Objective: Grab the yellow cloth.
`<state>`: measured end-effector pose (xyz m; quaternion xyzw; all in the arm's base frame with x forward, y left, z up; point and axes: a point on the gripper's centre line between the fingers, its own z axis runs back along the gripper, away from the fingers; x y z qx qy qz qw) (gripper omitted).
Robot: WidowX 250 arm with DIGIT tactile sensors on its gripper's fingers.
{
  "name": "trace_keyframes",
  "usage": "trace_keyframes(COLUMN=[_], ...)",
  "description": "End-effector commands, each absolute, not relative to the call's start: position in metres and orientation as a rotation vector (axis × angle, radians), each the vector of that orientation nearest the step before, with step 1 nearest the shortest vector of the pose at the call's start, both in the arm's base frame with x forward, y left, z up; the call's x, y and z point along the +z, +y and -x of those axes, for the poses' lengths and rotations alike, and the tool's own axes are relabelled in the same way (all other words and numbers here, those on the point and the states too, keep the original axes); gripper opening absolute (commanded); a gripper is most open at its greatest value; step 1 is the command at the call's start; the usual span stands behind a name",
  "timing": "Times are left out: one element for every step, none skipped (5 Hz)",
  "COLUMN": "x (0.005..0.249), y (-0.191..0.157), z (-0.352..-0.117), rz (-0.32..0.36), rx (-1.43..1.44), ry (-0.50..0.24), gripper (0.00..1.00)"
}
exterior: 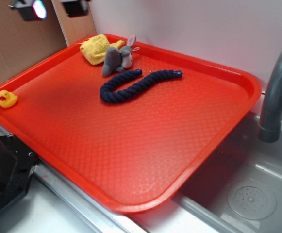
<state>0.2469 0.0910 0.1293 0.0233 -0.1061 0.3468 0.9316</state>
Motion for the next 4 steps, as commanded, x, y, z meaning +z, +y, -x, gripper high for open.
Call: trace_keyframes(x=[0.087,0.065,0.054,0.046], y=[0.118,0.123,0.126,0.123], z=[-0.298,-0.292,-0.294,-0.289], rz=[0.041,0.013,-0.009,-0.040], rx=[0.703,0.653,0.606,0.571], ry=[-0.316,-0.305,-0.290,-0.272], gripper=[1.00,1.00,1.00,0.00])
